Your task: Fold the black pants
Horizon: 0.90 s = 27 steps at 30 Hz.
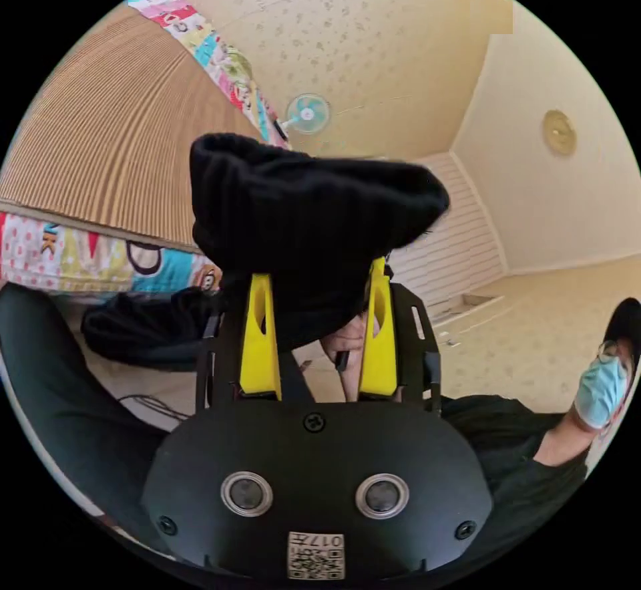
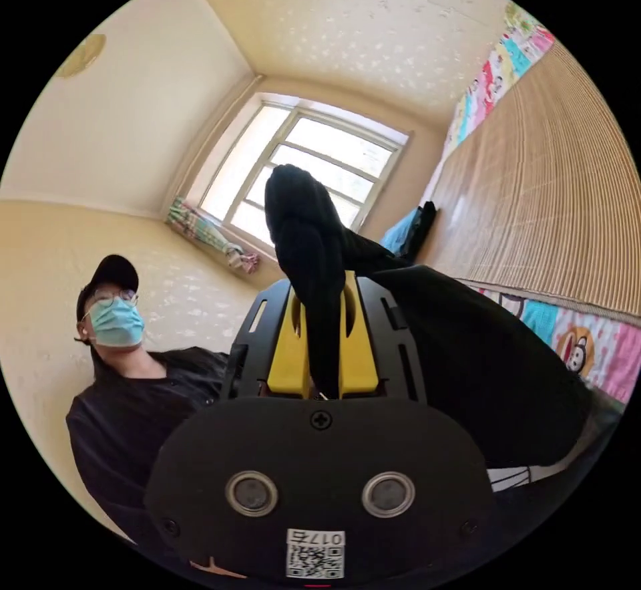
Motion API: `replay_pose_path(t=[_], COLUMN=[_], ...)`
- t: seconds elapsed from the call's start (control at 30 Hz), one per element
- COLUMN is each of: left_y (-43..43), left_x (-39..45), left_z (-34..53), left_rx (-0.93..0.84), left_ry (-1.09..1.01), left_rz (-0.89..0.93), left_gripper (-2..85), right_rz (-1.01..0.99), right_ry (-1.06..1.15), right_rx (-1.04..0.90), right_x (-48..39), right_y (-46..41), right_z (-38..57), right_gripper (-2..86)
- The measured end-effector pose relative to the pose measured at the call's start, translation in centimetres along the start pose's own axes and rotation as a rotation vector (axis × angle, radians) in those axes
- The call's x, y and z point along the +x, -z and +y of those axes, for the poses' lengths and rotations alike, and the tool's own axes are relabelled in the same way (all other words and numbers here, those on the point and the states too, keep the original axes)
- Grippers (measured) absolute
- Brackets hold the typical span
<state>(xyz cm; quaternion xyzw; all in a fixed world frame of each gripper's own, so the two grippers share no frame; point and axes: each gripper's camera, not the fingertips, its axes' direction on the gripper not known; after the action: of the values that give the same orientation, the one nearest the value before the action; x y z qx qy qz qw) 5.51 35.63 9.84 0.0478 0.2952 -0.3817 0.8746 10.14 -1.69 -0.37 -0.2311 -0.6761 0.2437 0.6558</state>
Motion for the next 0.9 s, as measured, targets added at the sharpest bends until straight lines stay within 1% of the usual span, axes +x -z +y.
replay_pose_path(t=[0.03, 0.1, 0.13, 0.2, 0.27, 0.33, 0.37, 0.4, 0.43, 0.5, 0.53, 0.57, 0.6, 0.63, 0.67, 0.7, 0.73, 0.8, 0.9], left_y=[0.1, -0.3, -0.3, -0.5, -0.4, 0.2, 0.9, 1.5, 1.7, 1.6, 1.5, 1.4, 1.5, 1.6, 1.8, 2.0, 2.1, 1.9, 2.9], left_x=[0.9, 4.8, 5.6, 7.5, 7.8, 6.9, 5.9, 4.8, 4.5, 4.5, 4.8, 5.6, 6.4, 6.7, 6.9, 6.8, 6.7, 7.2, 7.8], left_z=[0.3, 1.3, 1.5, 2.5, 3.0, 3.2, 3.3, 3.5, 3.6, 4.3, 4.6, 5.0, 5.6, 5.9, 6.5, 7.0, 7.2, 7.4, 7.7], left_rx=[0.005, -0.02, -0.024, -0.023, -0.013, 0.0, 0.014, 0.033, 0.042, 0.053, 0.057, 0.075, 0.103, 0.121, 0.157, 0.181, 0.185, 0.156, 0.134], left_ry=[-0.014, -0.068, -0.07, -0.085, -0.074, -0.052, -0.023, 0.018, 0.028, 0.044, 0.044, 0.042, 0.046, 0.05, 0.05, 0.052, 0.049, -0.029, -0.115], left_rz=[0.008, -0.066, -0.074, -0.083, -0.08, 0.026, 0.139, 0.191, 0.202, 0.19, 0.182, 0.14, 0.061, 0.021, -0.015, 0.001, 0.017, 0.036, 0.024], left_gripper=[18.6, 18.4, 18.4, 18.3, 18.5, 22.3, 22.5, 22.4, 22.3, 23.4, 23.8, 24.6, 23.6, 23.2, 20.9, 18.8, 17.8, 14.3, 9.0], right_rz=[0.016, 0.079, 0.093, 0.062, 0.008, -0.025, -0.051, -0.055, -0.036, 0.05, 0.13, 0.22, 0.263, 0.313, 0.322, 0.308, 0.251, 0.156, 0.035], right_ry=[0.064, 0.143, 0.176, 0.164, 0.079, 0.032, 0.019, 0.023, 0.048, 0.107, 0.152, 0.211, 0.247, 0.3, 0.309, 0.295, 0.252, 0.22, 0.2], right_rx=[-0.04, -0.085, -0.105, -0.107, -0.048, 0.04, 0.082, 0.095, 0.099, 0.047, -0.025, -0.105, -0.138, -0.177, -0.177, -0.169, -0.146, -0.1, 0.043], right_x=[-1.9, -4.7, -6.1, -6.8, -6.0, -5.2, -4.9, -4.9, -5.4, -7.0, -8.4, -10.1, -11.0, -12.3, -13.0, -13.1, -12.7, -12.4, -12.9], right_y=[0.7, 1.5, 1.8, 2.3, 2.7, 3.2, 3.5, 3.5, 3.2, 1.6, -0.2, -2.3, -3.4, -5.1, -5.8, -5.9, -5.5, -4.2, 0.1], right_z=[0.2, 0.5, 0.7, 1.1, 2.3, 3.8, 4.6, 4.9, 5.3, 5.4, 5.3, 5.4, 5.6, 6.0, 6.2, 6.2, 6.1, 6.1, 6.2], right_gripper=[8.6, 8.7, 8.8, 8.8, 8.6, 8.5, 8.4, 8.4, 8.4, 8.3, 8.3, 8.3, 8.3, 8.3, 8.3, 8.3, 8.2, 8.1, 7.6])
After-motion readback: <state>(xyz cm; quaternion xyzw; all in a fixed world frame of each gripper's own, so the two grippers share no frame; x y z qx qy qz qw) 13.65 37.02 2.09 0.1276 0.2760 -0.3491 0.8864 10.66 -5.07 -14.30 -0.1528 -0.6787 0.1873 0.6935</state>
